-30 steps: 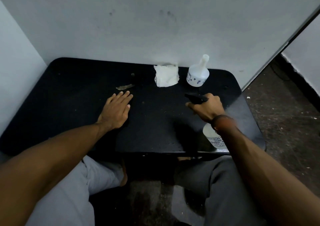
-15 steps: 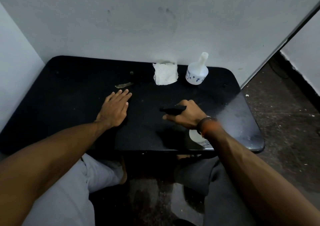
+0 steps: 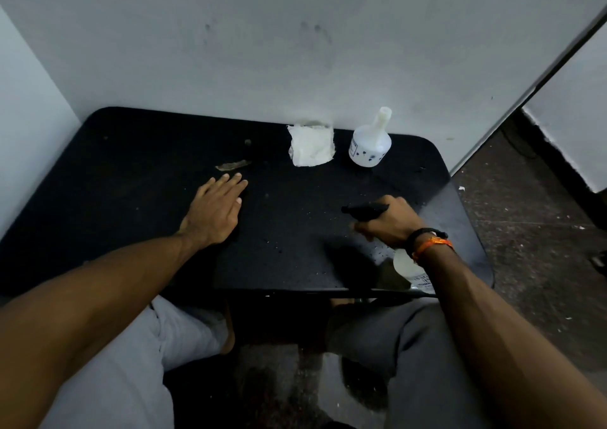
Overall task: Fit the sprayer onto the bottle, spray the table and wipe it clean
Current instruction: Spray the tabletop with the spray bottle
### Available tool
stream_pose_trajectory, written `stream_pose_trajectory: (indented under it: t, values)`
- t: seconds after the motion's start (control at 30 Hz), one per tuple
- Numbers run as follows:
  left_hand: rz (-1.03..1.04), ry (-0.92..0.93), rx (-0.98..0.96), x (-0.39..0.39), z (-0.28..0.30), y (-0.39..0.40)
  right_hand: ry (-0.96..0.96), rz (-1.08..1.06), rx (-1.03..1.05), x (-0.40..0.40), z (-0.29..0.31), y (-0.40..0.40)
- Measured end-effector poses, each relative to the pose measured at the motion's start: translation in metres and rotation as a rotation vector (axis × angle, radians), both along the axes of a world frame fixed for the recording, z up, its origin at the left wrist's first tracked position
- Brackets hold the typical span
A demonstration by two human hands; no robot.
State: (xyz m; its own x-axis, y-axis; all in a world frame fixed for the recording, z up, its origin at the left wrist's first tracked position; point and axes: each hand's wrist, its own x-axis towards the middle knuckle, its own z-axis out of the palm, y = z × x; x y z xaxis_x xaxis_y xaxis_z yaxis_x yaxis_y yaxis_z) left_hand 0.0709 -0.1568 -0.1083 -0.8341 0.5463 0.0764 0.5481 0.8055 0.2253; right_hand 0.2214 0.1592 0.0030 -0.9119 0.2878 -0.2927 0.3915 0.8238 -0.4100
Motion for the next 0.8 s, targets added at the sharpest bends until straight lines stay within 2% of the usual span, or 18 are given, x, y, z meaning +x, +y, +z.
stream_pose_trajectory:
  t: [0.1, 0.2, 0.33, 0.47, 0.8]
  values:
    - [0.000, -0.002, -0.008, -0.001, -0.001, 0.000, 0.116, -0.114, 0.003, -0.008, 0.001, 0.002]
    - [-0.004, -0.014, -0.016, -0.003, -0.003, -0.001, 0.142, -0.179, -0.046, -0.019, 0.003, 0.000]
    - [-0.004, -0.012, -0.025, -0.003, -0.004, -0.001, 0.225, -0.207, -0.143, -0.025, 0.005, -0.008]
    - [-0.002, 0.007, -0.022, -0.002, -0.004, -0.001, 0.418, -0.251, -0.255, -0.032, 0.011, -0.022]
    - [0.011, -0.006, -0.022, 0.001, 0.000, 0.003, 0.706, -0.232, -0.357, -0.061, 0.021, -0.065]
